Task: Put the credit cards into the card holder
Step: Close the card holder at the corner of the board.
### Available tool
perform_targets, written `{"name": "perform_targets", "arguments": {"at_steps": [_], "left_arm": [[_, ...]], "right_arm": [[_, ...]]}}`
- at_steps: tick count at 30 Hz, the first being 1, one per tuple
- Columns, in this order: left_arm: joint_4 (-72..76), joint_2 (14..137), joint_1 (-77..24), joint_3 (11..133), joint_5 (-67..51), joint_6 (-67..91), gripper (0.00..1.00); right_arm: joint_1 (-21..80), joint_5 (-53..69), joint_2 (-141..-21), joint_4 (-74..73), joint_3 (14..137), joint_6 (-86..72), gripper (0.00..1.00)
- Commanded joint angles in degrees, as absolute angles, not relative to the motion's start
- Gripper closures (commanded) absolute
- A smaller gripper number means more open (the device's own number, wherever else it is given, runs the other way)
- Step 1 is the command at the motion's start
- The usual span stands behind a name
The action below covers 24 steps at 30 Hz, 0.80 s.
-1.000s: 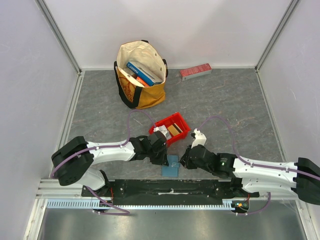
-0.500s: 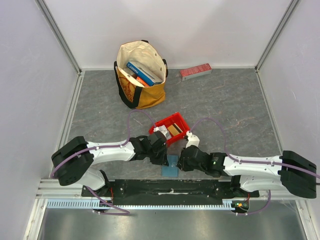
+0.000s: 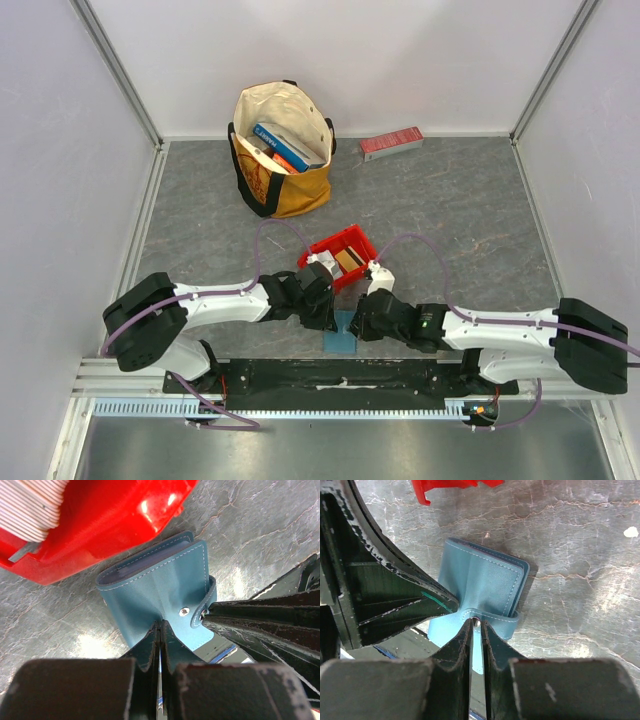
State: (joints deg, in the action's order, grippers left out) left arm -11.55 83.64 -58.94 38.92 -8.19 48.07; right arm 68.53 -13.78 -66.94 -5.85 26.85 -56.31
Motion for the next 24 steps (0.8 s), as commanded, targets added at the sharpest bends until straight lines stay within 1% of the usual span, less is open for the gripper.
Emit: {"name": "perform_targets", "arguments": {"at_steps": [1, 15, 20, 24], "left_arm": [[-10.6, 84.5, -59.1, 38.0, -7.8, 48.8, 0.98], [-10.5, 84.4, -59.0, 37.8, -8.0, 48.6, 0.98], [-10.5, 84.2, -59.1, 37.9, -7.9, 48.6, 0.98], [-10.5, 84.2, -59.1, 37.8, -8.0, 48.7, 0.98]], "right_arm": [[68.7, -13.4, -68.5, -3.4, 28.1, -55.4, 0.83], [68.7, -11.3, -71.5, -2.3, 29.2, -54.0, 0.82], [68.8, -12.0, -72.2, -7.2, 31.5, -53.3, 0.82], [68.7, -12.3, -70.0, -7.6, 32.1, -52.1, 0.81]]}}
